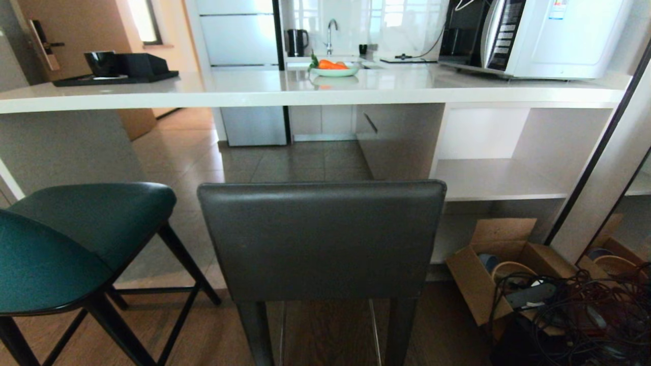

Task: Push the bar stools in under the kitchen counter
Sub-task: Push the gray chair back under the dining table

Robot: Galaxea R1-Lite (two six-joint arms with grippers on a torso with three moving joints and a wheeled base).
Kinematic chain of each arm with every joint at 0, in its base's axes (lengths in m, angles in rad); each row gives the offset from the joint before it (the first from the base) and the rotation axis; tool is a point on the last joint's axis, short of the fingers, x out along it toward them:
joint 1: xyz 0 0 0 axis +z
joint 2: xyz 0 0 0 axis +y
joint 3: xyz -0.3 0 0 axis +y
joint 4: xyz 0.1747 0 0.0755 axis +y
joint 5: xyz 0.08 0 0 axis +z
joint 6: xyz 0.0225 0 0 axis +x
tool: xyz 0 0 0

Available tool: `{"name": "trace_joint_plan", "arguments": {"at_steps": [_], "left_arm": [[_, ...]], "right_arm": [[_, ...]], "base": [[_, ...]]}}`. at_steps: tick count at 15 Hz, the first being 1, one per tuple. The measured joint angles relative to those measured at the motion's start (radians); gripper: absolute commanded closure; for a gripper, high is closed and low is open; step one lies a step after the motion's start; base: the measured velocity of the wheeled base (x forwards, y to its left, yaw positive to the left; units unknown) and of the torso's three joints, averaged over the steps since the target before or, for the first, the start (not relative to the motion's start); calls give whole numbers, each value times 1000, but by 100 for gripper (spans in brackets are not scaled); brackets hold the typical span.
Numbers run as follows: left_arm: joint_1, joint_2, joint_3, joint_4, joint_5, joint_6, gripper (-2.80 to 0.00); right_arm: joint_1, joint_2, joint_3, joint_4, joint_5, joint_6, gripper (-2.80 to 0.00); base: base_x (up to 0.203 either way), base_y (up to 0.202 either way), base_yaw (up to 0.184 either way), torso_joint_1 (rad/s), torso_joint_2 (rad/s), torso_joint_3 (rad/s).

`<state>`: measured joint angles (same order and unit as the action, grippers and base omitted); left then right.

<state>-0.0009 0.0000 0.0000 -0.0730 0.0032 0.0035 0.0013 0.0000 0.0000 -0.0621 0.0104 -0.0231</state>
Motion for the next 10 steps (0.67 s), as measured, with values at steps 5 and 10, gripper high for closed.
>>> {"name": "trace_joint_plan", "arguments": {"at_steps": [5, 10], "left_arm": [[0, 0, 0, -1, -2, 29, 0], [1, 0, 0, 0, -3, 28, 0]], "right_arm": [[0, 0, 0, 0, 0, -3, 0], [0, 0, 0, 2, 9, -26, 0]], "base": [[0, 0, 0, 0, 0, 0], [0, 0, 0, 0, 0, 0]]}}
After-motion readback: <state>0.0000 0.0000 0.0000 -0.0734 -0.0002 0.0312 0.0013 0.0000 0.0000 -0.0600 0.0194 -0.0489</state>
